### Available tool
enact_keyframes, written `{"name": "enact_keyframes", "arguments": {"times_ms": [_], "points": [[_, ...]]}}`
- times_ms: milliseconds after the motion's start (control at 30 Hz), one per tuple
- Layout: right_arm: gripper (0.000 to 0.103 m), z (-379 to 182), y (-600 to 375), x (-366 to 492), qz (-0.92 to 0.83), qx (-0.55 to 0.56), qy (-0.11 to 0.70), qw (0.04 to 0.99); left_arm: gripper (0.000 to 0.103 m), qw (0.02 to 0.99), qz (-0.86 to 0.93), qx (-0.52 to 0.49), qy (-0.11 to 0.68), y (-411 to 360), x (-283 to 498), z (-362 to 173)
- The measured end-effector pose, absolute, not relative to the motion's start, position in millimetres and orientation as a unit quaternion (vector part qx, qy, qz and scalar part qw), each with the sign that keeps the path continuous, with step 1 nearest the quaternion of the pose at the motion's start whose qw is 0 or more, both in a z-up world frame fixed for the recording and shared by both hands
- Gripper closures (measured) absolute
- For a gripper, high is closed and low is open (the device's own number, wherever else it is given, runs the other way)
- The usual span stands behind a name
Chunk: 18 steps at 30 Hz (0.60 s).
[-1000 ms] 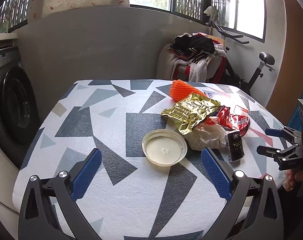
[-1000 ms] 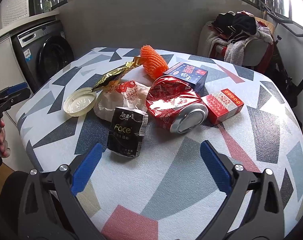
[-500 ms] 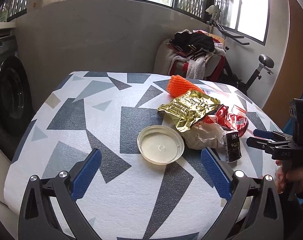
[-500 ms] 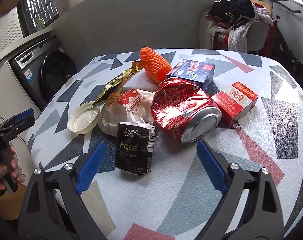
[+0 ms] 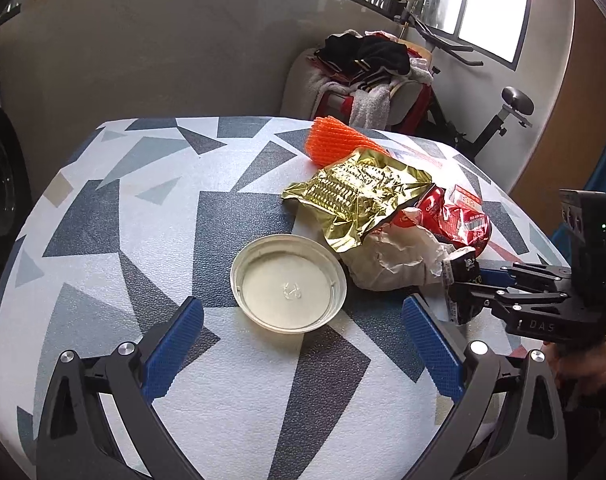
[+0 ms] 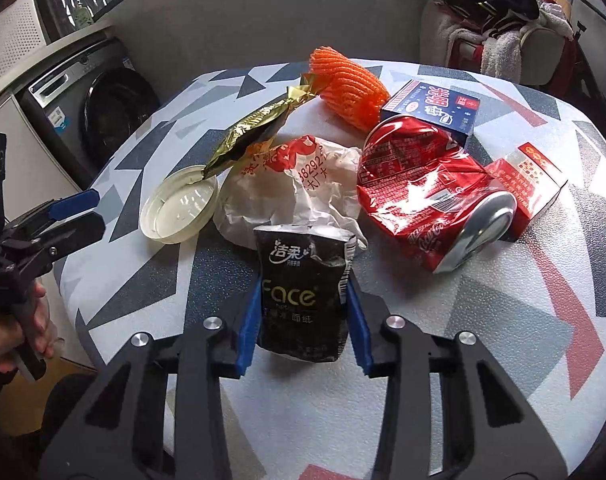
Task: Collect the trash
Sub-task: 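Grasp the black Face tissue pack with the right tool while the left tool grasps the white lid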
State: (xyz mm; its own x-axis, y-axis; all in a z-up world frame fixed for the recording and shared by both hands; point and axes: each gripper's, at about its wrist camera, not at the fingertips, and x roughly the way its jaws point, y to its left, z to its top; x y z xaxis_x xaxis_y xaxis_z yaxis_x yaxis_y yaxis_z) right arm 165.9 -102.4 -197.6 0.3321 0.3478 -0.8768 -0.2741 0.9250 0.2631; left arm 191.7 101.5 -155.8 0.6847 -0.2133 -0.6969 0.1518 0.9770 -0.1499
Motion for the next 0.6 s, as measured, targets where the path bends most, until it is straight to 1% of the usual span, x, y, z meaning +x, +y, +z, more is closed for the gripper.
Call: {"name": "enact_keyframes", "arguments": {"times_ms": [200,567,600], "points": [[0.066,-182.8,-124.9,153.0,0.194,0.038,0.530,0.824,0.006,0.898,-0.097,0.014,0.429,84.3,224.9,-181.2],[0.066,-179.8,-143.6,141.0,0.194,0.052,0.524,0.827,0.006,0.876,-0.068,0.028,0.476,80.9,263.3,-205.2],[0.066,-180.3,-144.6,139.8,0.194,0.051,0.525,0.827,0.017,0.876,-0.070,0.029,0.476,80.8,263.6,-205.7]]}}
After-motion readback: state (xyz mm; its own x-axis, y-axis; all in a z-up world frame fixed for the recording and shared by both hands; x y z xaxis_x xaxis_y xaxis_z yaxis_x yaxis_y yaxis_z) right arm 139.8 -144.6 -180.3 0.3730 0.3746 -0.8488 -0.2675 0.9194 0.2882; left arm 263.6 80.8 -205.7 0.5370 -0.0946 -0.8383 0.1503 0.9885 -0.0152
